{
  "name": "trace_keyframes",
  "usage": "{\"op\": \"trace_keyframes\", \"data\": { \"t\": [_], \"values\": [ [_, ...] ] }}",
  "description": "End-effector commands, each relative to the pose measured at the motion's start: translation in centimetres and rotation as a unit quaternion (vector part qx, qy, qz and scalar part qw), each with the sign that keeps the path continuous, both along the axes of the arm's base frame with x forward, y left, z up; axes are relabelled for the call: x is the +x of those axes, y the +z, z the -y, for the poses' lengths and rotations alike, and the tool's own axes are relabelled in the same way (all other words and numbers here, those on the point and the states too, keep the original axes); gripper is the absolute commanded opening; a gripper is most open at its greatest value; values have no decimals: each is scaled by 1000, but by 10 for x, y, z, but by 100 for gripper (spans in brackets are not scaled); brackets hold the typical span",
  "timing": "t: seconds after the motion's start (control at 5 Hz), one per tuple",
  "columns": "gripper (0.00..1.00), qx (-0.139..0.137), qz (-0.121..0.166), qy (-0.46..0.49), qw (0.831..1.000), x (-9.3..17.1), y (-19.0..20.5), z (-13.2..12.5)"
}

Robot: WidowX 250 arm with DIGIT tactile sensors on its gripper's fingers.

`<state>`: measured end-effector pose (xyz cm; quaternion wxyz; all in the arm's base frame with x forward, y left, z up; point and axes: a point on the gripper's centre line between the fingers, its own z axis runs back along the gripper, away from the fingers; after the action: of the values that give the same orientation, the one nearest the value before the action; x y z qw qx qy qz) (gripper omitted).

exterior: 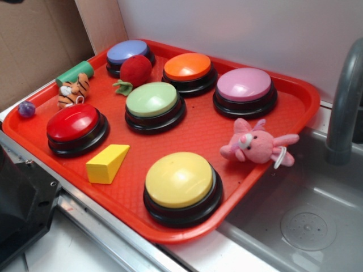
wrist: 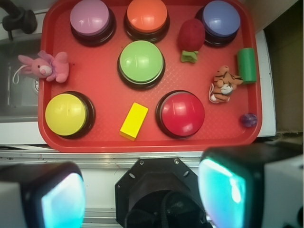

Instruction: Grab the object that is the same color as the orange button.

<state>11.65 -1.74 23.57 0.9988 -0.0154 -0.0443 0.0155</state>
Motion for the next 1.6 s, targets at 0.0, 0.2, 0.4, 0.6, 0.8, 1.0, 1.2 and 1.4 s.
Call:
{"op": "trace_keyframes", "data": {
  "t": [0.0,0.2,0.4,0.6,0.8,1.0,1.2,1.4],
  "values": [
    [100,0,0,0,1000,0,0,0],
    [100,6,-3,3,1000,2,-17,-25],
    [100,12,-10,29,999,4,-37,-48],
    [100,25,-8,67,997,13,-58,-72],
    [100,29,-21,117,992,23,-84,-102],
    [100,39,-30,157,986,37,-119,-129],
    [100,25,-19,168,985,47,-150,-148],
    [100,40,-37,182,982,62,-186,-160]
  ]
}}
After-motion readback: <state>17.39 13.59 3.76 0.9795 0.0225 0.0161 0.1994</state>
